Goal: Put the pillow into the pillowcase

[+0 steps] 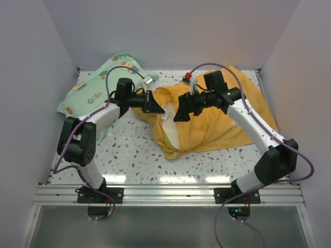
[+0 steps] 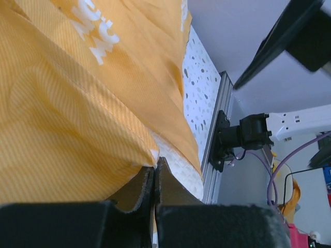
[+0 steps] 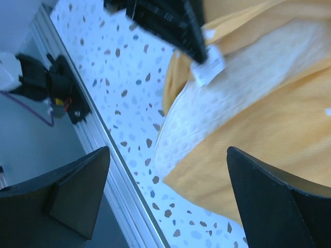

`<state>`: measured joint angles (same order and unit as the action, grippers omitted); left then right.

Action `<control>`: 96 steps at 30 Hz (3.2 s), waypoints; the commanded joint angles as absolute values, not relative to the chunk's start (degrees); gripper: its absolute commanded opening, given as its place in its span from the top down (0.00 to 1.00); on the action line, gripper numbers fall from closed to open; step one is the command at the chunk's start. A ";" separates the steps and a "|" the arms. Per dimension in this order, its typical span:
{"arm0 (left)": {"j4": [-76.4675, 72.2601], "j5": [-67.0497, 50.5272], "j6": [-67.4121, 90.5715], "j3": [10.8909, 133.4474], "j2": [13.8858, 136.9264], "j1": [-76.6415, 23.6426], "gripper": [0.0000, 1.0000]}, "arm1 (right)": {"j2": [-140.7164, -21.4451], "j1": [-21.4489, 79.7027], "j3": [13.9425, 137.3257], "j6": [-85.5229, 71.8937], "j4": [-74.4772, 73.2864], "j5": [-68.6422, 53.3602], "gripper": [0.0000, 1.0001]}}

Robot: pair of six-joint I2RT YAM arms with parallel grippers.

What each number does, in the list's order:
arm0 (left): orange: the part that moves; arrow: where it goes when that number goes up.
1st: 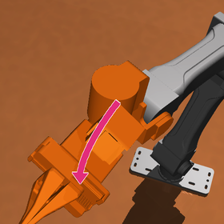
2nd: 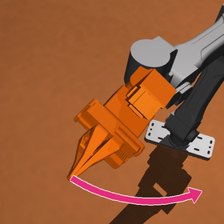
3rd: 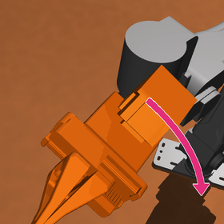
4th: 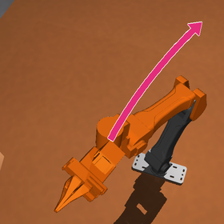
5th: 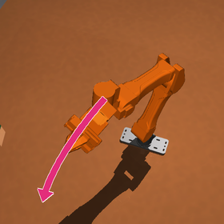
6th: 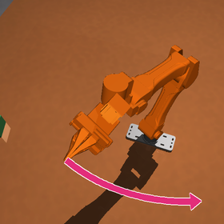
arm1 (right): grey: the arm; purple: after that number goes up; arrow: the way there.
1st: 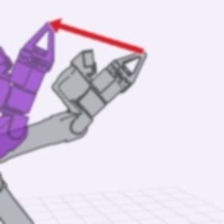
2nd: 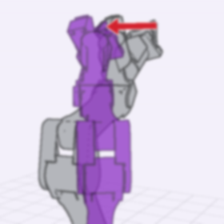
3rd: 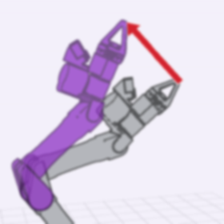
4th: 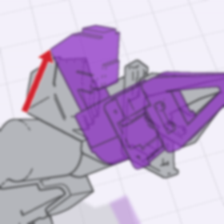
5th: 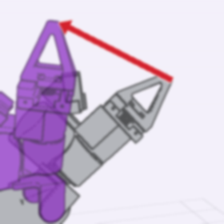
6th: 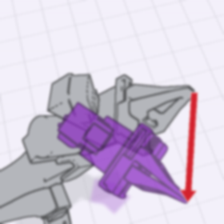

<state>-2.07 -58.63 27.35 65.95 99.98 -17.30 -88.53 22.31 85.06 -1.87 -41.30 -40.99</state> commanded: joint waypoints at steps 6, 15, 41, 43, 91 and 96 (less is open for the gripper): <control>-13.79 -61.08 36.65 63.28 98.00 -16.61 1.00 | -86.49 34.53 67.09 2.22 -34.21 -26.20 0.01; -13.97 -62.31 39.02 61.35 96.77 -16.52 1.00 | -95.00 39.64 67.06 -2.98 -23.74 -12.83 0.14; -24.03 -85.96 61.20 69.17 89.03 -19.95 1.00 | -111.43 35.85 69.62 -23.21 3.08 -3.08 1.00; -32.95 -84.73 69.07 72.30 90.43 -19.95 1.00 | -112.06 37.78 67.95 -23.47 4.13 -4.04 1.00; 23.56 -29.65 5.00 48.69 67.04 -26.88 0.11 | -104.32 37.71 74.88 -13.71 -23.82 -32.87 0.52; 18.21 -25.74 10.97 48.61 74.61 -31.46 0.31 | -105.64 37.70 74.01 -13.97 -23.30 -33.31 0.59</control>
<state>25.26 -31.79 5.52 49.36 71.33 -29.91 -105.06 37.47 74.43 -12.80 -23.35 -30.89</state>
